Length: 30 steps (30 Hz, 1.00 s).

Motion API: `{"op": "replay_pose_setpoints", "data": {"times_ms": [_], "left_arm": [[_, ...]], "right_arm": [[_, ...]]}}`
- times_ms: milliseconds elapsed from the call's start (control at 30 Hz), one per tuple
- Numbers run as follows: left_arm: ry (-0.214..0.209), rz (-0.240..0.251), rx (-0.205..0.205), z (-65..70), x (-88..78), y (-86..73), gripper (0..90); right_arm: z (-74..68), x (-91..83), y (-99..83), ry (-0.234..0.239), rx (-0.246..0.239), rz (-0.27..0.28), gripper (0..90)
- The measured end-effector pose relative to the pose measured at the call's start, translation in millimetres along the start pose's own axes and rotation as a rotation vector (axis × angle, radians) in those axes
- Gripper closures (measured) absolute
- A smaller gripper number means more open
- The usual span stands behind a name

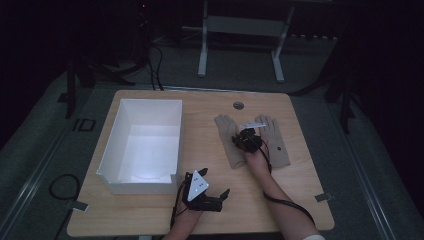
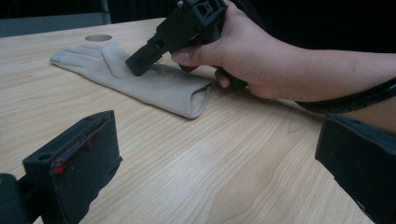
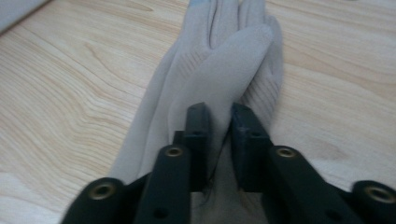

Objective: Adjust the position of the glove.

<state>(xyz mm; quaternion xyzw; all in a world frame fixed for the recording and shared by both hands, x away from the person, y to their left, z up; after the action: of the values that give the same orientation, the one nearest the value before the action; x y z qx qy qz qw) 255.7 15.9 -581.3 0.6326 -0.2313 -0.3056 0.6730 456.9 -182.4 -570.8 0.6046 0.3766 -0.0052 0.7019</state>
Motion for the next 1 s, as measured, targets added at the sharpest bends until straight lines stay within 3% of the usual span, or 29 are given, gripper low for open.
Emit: {"op": "replay_pose_setpoints", "data": {"times_ms": [133,233,433,600,867,1000], "left_arm": [[-0.001,0.000,0.003,0.2,-0.1,0.0,0.1],[-0.001,0.000,0.003,0.2,-0.1,0.0,0.1],[0.001,-0.001,0.005,0.5,0.0,0.0,0.1],[0.003,-0.003,0.006,0.3,-0.1,0.1,0.1],[0.003,-0.004,0.015,1.2,0.0,0.1,0.1],[0.004,-0.005,0.021,1.8,0.0,0.1,0.1]], "right_arm": [[1.2,-8.0,6.1,0.014,0.051,0.013,80.9],[-0.5,-18.8,13.7,0.002,0.046,0.037,81.1],[-3.7,-51.9,28.9,-0.022,0.084,0.106,81.2],[-8.6,-85.6,31.4,-0.061,0.127,0.164,81.2],[-21.9,-125.5,15.8,-0.109,0.172,0.195,81.2],[-24.4,-125.8,-7.8,-0.112,0.190,0.145,81.1]]}}
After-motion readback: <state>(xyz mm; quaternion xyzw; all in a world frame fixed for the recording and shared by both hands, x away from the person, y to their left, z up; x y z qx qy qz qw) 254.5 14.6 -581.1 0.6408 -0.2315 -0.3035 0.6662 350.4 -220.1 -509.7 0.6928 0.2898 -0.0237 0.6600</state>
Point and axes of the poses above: each handheld gripper's, and its own axes: x roughly forward along the jaws, y roughly out of its top, z roughly to its right, the point moved 1 cm from there along x, roughly forward along the jaws, and after that the axes turned 11 degrees about z, right-handed, at the moved point
